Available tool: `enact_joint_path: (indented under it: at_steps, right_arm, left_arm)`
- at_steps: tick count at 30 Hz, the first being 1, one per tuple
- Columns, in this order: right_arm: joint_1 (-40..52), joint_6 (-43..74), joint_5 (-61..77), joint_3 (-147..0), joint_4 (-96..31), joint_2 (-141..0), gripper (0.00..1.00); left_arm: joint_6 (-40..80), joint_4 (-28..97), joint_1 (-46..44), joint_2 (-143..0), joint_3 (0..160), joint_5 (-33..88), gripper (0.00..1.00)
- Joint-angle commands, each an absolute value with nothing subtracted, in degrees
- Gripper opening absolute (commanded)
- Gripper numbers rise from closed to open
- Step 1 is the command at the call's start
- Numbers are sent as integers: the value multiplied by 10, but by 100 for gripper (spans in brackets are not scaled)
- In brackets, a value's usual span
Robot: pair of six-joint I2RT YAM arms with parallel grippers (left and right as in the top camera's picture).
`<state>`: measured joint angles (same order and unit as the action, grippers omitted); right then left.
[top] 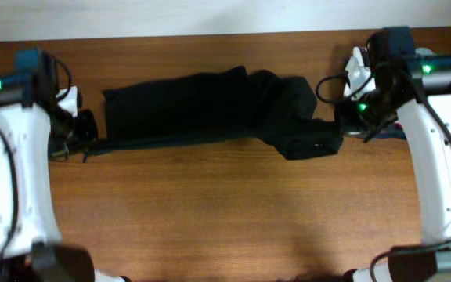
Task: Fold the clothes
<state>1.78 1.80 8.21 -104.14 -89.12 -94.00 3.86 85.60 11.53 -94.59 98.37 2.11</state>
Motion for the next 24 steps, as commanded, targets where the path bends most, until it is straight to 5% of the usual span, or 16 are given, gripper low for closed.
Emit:
enact_joint_path:
  at_steps: [1,9,24]
  right_arm:
    - [3,47,41,-974,-886,-910,4]
    - [3,67,45,-803,-812,-909,4]
    - [4,78,49,-731,-664,-912,4]
  left_arm:
    - [44,788,128,-850,843,40,1]
    - [73,658,128,-810,646,51,0]
    - [73,536,128,-831,619,26,1]
